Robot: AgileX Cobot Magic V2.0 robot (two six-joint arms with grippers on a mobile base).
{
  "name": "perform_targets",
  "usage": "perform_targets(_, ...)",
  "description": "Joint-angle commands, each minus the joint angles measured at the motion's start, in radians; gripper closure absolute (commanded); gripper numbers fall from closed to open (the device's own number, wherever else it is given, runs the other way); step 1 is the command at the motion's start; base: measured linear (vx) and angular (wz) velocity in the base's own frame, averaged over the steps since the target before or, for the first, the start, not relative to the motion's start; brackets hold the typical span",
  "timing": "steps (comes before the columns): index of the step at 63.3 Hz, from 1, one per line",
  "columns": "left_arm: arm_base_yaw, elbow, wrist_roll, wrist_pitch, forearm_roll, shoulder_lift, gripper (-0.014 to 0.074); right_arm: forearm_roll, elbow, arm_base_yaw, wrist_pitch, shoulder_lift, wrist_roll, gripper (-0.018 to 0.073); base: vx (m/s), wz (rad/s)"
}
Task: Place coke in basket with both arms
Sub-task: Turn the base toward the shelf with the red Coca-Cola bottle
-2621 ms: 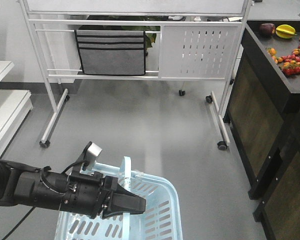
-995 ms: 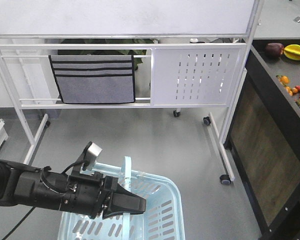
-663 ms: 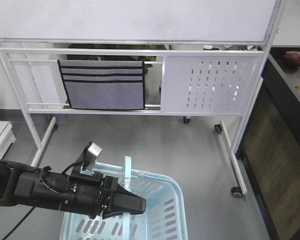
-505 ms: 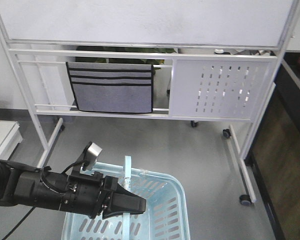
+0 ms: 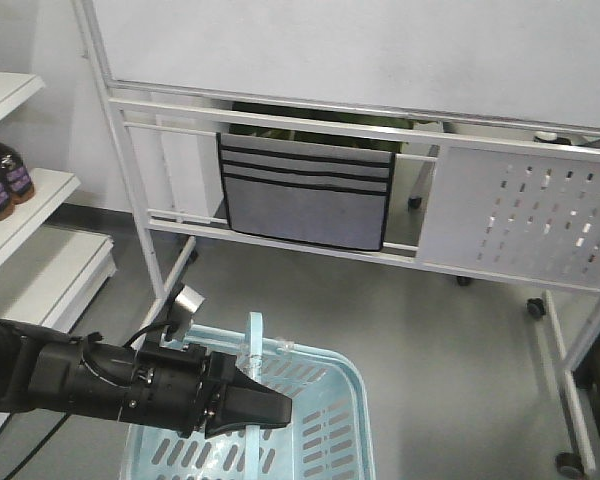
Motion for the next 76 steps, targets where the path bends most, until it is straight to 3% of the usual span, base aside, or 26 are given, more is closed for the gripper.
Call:
perform_targets(1, -0.004, -0.019, 0.009, 0.08, -0.094, -0.052, 0.0602, -0.008, 0.01, -0.003, -0.071, -0.018, -0.005, 0.0567, 0.15, 0.46)
perform_targets(76, -0.004, -0.019, 0.009, 0.08, -0.094, -0.052, 0.0602, -0.008, 0.01, -0.003, -0.071, -0.018, -0.005, 0.0567, 0.13, 0.48)
